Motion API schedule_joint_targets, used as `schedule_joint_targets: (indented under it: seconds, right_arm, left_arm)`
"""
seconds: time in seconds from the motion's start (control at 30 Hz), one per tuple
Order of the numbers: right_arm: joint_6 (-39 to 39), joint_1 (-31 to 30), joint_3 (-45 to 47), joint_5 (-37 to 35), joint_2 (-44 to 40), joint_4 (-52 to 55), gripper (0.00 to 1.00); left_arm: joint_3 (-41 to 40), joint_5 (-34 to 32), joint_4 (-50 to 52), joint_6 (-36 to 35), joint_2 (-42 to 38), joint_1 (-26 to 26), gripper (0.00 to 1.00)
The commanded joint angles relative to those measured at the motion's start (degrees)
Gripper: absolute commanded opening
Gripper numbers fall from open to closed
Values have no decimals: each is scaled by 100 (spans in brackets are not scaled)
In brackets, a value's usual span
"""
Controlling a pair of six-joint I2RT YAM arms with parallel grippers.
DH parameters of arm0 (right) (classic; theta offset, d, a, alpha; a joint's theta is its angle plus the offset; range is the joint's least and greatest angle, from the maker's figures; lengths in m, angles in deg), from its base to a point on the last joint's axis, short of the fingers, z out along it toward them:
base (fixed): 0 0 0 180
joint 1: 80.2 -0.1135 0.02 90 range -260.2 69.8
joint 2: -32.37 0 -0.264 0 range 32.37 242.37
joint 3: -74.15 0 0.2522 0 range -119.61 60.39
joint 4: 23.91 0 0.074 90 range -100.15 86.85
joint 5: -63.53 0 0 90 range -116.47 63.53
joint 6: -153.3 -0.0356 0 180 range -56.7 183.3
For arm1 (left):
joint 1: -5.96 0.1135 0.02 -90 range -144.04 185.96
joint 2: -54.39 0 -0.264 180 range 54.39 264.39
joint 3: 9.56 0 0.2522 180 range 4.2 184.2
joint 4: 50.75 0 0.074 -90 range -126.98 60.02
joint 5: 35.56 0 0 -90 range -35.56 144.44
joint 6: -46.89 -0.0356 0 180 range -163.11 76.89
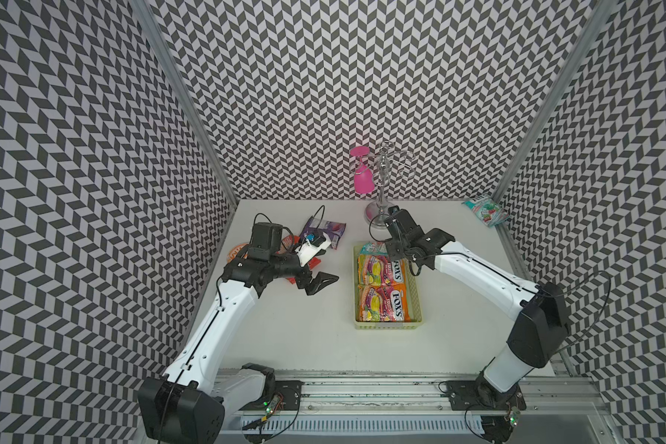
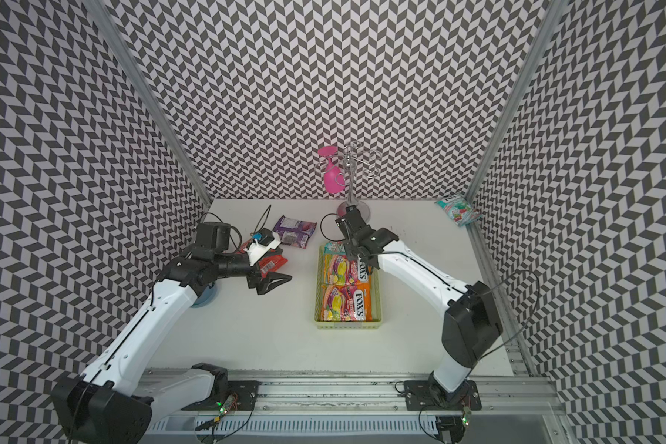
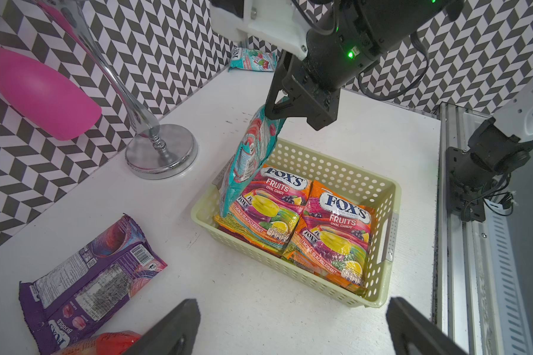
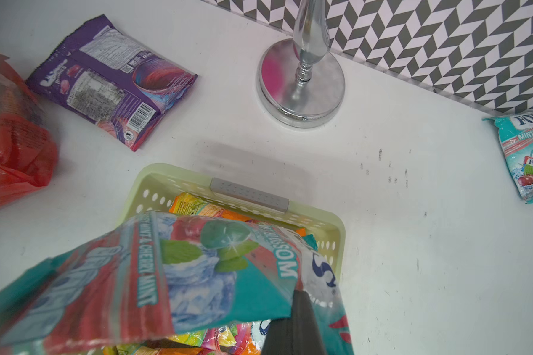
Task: Put the candies in the basket
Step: Place the candy in the basket.
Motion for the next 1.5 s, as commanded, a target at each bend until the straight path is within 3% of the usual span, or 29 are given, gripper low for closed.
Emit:
schedule_joint_targets:
  seconds: [0.0,0.23,0.67,1.03,1.27,1.47]
  right_arm:
    - [-307,-54,-147,-270,67,-199,0]
    - [-457,-202,116,-509,286,-419,0]
    - [-606,-796,1065,191,348,-667,0]
    - [-180,-845,1552,147,319,-365,26]
    - [205,-798,875,1211,-17,159,38]
    - [364,-445,464,2219,-15,196,40]
  left_arm:
    - [76,17,-60,5,3,47,99]
    - [62,49,-77,10,2,74,99]
    - [111,153,-70,23,67,74,99]
    - [198,134,-5,32,66,73,99]
    - [181,113,-18,29,48,74,99]
    - [95,65,-102,70,10,100,99]
